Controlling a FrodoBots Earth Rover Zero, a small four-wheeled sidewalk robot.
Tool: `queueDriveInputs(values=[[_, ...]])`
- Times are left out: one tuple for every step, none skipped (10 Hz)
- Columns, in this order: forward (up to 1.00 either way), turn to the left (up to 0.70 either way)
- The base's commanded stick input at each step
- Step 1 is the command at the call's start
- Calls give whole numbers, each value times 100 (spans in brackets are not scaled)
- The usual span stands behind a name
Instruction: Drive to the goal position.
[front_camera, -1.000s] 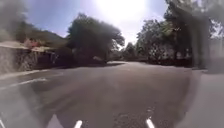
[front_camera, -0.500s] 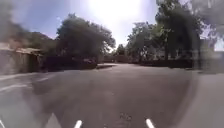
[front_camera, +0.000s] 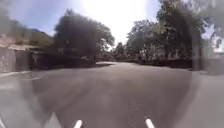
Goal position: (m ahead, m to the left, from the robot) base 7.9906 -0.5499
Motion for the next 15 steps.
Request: queueDriveInputs(values=[[85, 0], [85, 0], [85, 0], [85, 0], [85, 0], [85, 0], [85, 0], [85, 0], [85, 0], [85, 0], [85, 0], [85, 0], [85, 0], [85, 0], [85, 0]])
